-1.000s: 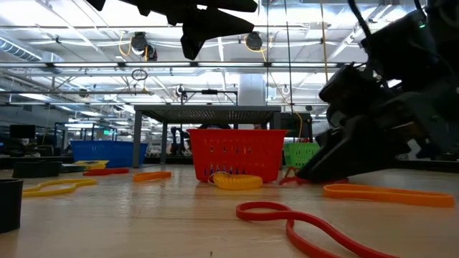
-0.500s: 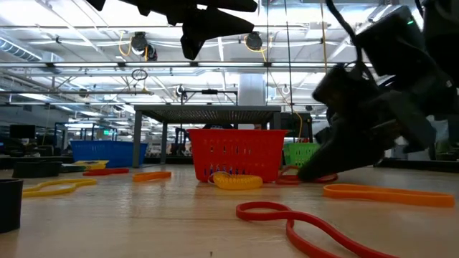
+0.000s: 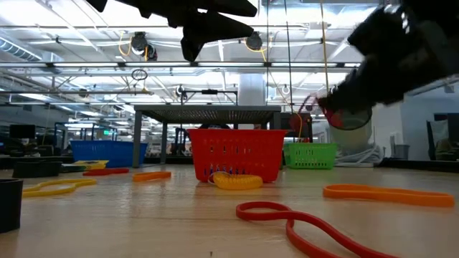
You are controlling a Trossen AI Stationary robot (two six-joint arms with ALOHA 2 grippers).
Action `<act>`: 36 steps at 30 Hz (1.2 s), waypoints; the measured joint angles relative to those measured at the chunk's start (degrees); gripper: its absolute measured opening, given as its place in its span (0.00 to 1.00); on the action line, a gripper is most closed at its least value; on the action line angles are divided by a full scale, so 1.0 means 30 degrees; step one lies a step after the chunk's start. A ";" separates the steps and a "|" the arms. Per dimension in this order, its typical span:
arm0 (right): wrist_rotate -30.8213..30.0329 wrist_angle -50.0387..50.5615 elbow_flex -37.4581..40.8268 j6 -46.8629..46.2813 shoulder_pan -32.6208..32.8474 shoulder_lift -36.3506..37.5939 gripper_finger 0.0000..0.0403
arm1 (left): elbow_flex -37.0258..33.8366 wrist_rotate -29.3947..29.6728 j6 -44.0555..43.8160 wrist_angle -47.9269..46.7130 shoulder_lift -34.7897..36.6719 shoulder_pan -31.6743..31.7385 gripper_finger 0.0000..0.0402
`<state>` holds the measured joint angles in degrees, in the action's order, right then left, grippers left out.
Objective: Pick & Place Office Desk Supplies
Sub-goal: Put the top right red rubber band into the blue basket
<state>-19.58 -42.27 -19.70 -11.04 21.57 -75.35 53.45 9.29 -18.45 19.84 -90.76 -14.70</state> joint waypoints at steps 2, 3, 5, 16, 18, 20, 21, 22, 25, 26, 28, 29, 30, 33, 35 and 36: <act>0.0001 -0.1080 -0.0108 0.0703 0.0087 0.0728 0.00 | 0.0000 0.0069 0.0020 0.0056 0.0000 0.0035 0.37; 0.0047 -0.1533 -0.0123 0.1020 0.0101 0.1073 0.00 | 0.0000 0.0102 0.0028 0.0078 0.0000 0.0060 0.37; 0.0090 -0.2655 -0.0095 0.1591 0.0101 0.1411 0.00 | 0.0000 0.0178 0.0054 0.0083 0.0000 0.0121 0.37; 0.1131 -0.3758 -0.1247 0.2530 0.0024 0.0821 0.00 | 0.0000 0.0703 -0.0016 0.0472 0.0000 0.0656 0.37; 0.1653 -0.3780 -0.1751 0.2561 -0.0037 0.0330 0.00 | 0.0000 0.0703 -0.0016 0.0600 0.0000 0.0656 0.37; 0.1647 -0.3790 -0.2282 0.2568 -0.0057 -0.0162 0.00 | 0.0000 0.0696 -0.0043 0.0663 0.0000 0.0648 0.37; 0.1647 -0.3809 -0.2556 0.2611 -0.0064 -0.0427 0.00 | 0.0000 0.0696 -0.0102 0.0719 0.0000 0.0648 0.37; 0.1657 -0.3792 -0.2787 0.2665 -0.0067 -0.0672 0.00 | -0.0004 0.0679 -0.0099 0.0864 0.0000 0.0642 0.37; 0.2144 -0.3794 -0.3586 0.3088 -0.0072 -0.1458 0.00 | 0.0000 0.0265 -0.0108 0.1189 0.0000 0.0641 0.37; 0.2160 -0.3754 -0.3781 0.3138 -0.0067 -0.1643 0.00 | -0.0001 0.0115 -0.0110 0.1279 0.0000 0.0621 0.37; 0.2151 -0.3830 -0.4222 0.3331 -0.0088 -0.2075 0.00 | -0.0002 -0.0187 -0.0118 0.1409 0.0000 0.0596 0.37; 0.2151 -0.3831 -0.4346 0.3423 -0.0103 -0.2217 0.00 | 0.0000 -0.0316 -0.0118 0.1468 0.0000 0.0550 0.37; 0.2153 -0.3782 -0.4432 0.3448 -0.0110 -0.2332 0.00 | -0.0003 -0.0407 -0.0118 0.1478 0.0000 0.0507 0.37; 0.2582 -0.3817 -0.4699 0.3419 -0.0272 -0.2686 0.00 | -0.0007 -0.0455 -0.0089 0.1478 0.0007 0.0383 0.37; 0.2677 -0.3760 -0.4803 0.3390 -0.0322 -0.2764 0.00 | -0.0003 -0.0465 -0.0090 0.1481 0.0007 0.0357 0.37; 0.2683 -0.3816 -0.4830 0.3343 -0.0326 -0.2777 0.00 | 0.0000 -0.0524 -0.0089 0.1480 0.0002 0.0357 0.37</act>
<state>-11.53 -53.71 -34.20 -1.01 20.59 -83.68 53.45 7.72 -18.72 24.28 -90.75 -13.63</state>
